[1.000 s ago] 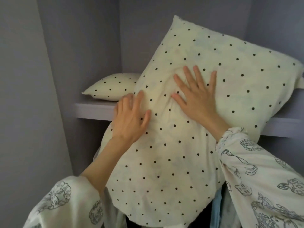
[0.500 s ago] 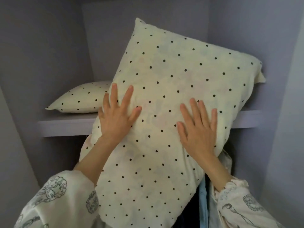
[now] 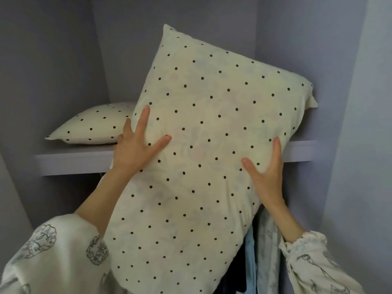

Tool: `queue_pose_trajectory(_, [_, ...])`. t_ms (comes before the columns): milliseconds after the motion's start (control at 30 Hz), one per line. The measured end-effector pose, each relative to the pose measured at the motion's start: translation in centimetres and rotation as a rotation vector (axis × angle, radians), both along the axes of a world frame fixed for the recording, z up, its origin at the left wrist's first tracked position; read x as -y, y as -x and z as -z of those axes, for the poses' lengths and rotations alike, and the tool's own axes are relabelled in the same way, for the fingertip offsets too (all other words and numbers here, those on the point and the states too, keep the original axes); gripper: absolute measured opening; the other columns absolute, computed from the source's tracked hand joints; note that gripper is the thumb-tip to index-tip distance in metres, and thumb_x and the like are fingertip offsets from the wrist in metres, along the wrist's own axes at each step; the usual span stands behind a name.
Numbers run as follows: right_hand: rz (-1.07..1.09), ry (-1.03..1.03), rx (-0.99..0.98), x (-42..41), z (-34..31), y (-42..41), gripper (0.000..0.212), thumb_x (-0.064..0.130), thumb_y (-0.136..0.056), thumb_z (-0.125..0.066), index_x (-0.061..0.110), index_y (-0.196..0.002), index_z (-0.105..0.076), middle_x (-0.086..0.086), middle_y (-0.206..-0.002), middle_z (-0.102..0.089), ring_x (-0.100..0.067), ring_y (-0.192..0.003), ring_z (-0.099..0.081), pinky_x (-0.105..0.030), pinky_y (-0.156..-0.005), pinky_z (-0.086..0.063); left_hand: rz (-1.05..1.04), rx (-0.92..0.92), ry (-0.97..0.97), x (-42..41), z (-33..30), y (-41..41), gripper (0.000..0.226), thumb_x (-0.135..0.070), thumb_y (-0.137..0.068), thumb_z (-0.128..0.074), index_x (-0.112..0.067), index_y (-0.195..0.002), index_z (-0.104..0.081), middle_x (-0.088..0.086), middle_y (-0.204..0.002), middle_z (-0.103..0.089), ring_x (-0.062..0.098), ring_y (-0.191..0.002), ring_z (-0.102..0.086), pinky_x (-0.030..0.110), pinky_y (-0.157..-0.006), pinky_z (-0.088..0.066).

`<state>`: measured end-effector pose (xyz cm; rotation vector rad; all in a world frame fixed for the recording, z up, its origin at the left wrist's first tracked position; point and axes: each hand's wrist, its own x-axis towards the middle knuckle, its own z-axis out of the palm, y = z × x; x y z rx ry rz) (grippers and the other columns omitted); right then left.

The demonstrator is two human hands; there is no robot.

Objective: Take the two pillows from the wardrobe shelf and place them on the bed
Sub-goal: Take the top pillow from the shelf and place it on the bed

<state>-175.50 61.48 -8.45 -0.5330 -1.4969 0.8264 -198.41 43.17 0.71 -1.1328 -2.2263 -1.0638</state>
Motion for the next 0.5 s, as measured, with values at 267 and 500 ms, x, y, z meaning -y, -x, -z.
queue_pose_trajectory(267, [-0.064,0.039,0.059,1.8,0.1,-2.4,0.091,0.048,-0.064,-0.073,0.054,-0.136,-0.019,0.020,-0.122,-0.028,0.039,-0.096,-0.025,0.004,-0.078,-0.029,0.285,0.418,-0.054,4.6,2.0,-2.9,0.089,-0.069,-0.059,-0.068,-0.071,-0.127,-0.010,-0.023,-0.123,-0.039,0.004,-0.110,-0.039,0.026,-0.087,-0.034])
queue_pose_trajectory(500, [-0.100,0.054,0.206,5.3,3.0,-7.4,0.091,0.045,-0.065,-0.076,0.057,-0.135,-0.019,0.030,-0.110,-0.027,0.036,-0.095,-0.029,-0.001,-0.077,-0.028,0.275,0.488,-0.164,8.2,8.1,-7.1,0.087,-0.064,-0.060,-0.070,-0.067,-0.129,-0.017,-0.033,-0.116,-0.039,0.004,-0.108,-0.041,0.025,-0.088,-0.035])
